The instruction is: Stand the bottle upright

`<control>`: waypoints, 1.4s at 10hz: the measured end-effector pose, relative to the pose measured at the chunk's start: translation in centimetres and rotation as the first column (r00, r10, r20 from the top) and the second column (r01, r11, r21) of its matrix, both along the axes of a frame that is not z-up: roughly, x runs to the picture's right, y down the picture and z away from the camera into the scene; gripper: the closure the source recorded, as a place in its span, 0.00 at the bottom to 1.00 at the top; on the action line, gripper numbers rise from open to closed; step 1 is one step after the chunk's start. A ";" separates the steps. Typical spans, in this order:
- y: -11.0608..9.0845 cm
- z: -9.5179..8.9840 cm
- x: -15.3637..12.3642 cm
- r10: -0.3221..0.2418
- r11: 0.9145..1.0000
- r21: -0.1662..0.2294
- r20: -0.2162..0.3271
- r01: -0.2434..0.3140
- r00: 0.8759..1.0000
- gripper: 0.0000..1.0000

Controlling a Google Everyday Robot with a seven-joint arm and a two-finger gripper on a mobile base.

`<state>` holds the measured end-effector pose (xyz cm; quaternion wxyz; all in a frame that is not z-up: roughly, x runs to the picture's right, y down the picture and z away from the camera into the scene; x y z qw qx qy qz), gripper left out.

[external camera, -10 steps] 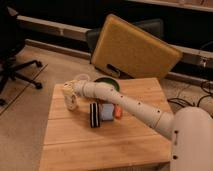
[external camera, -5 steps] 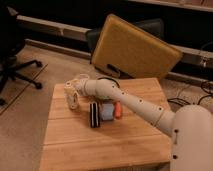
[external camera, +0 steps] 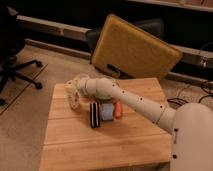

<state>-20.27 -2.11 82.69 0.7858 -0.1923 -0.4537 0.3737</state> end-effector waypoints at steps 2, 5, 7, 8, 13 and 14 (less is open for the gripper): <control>0.1 0.2 0.4 0.002 1.000 -0.008 -0.018 -0.003 1.000 0.67; 0.1 0.2 0.5 0.001 1.000 -0.008 -0.018 -0.001 1.000 0.67; 0.1 0.2 0.5 0.001 1.000 -0.008 -0.019 -0.001 1.000 0.67; 0.1 0.3 0.5 0.001 1.000 -0.008 -0.019 -0.001 1.000 0.67; 0.6 0.6 0.6 -0.005 1.000 -0.013 -0.023 0.005 1.000 0.67; 0.6 0.5 0.6 -0.005 1.000 -0.013 -0.023 0.005 1.000 0.67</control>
